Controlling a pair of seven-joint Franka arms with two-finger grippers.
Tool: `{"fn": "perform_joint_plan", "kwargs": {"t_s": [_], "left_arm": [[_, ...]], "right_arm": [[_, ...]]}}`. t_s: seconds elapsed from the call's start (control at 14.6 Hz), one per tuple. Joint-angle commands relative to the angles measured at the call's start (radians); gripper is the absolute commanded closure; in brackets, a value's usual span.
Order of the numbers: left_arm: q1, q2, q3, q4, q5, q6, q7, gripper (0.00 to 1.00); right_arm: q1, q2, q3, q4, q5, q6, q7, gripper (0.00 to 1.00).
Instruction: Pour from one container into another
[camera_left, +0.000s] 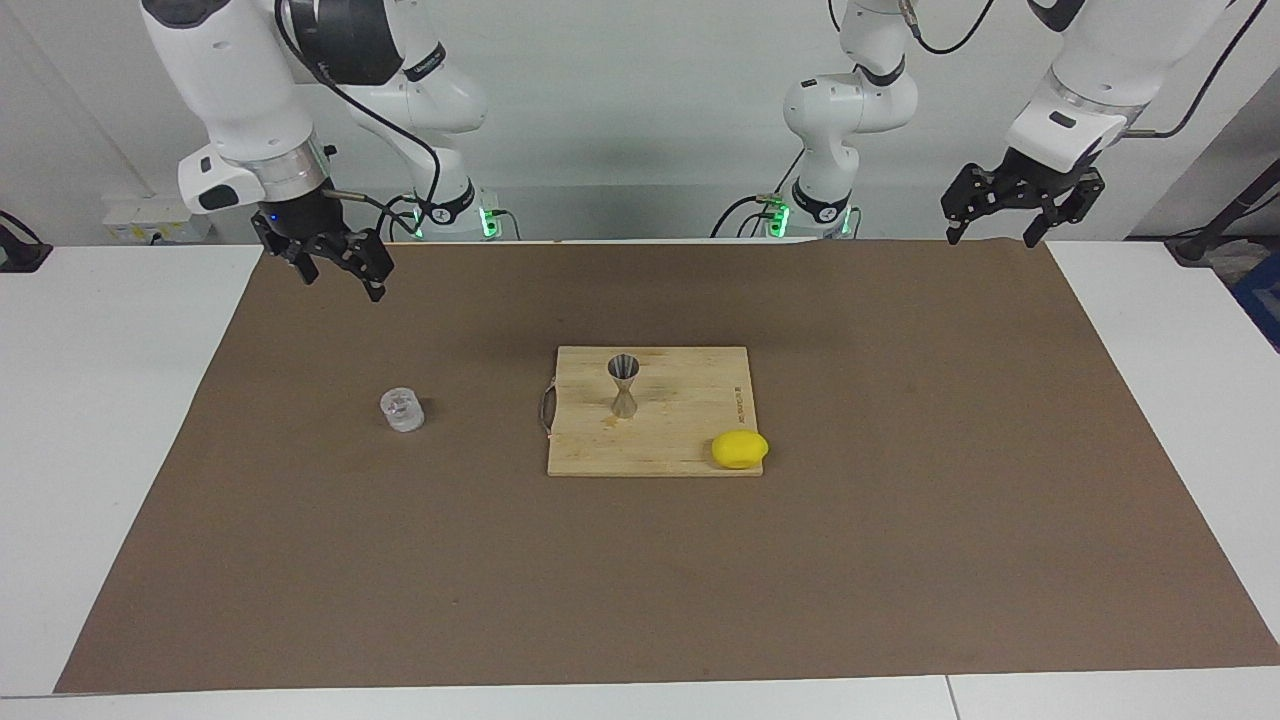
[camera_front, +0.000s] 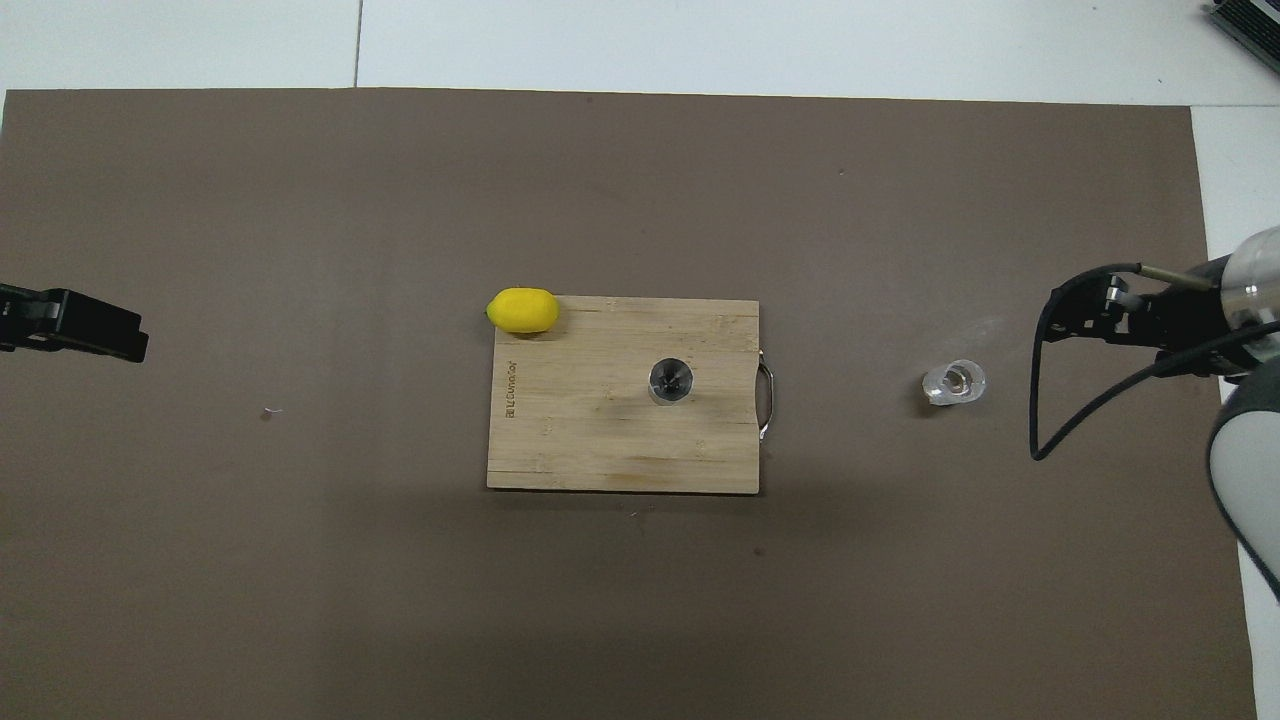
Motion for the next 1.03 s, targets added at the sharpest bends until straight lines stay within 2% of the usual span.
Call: {"fn": "perform_joint_plan", "kwargs": {"t_s": [0.0, 0.27, 0.75, 0.96], "left_arm": [[-0.002, -0.004, 0.002, -0.011, 0.016, 0.023, 0.001, 0.00], [-0.006, -0.013, 0.000, -0.033, 0.016, 0.023, 0.001, 0.00], [-0.008, -0.011, -0.003, -0.033, 0.016, 0.040, -0.010, 0.00], [-0.008, -0.016, -0.004, -0.045, 0.014, 0.060, -0.012, 0.00]], "right_arm": [[-0.013, 0.040, 0.002, 0.089, -0.022, -0.069, -0.076, 0.00], [-0.017, 0.041, 0.002, 0.076, -0.004, -0.071, -0.158, 0.00], [-0.002, 0.055, 0.002, 0.081, -0.003, -0.069, -0.175, 0.01], [-0.005, 0.069, 0.003, 0.113, -0.010, -0.077, -0.176, 0.02]]}}
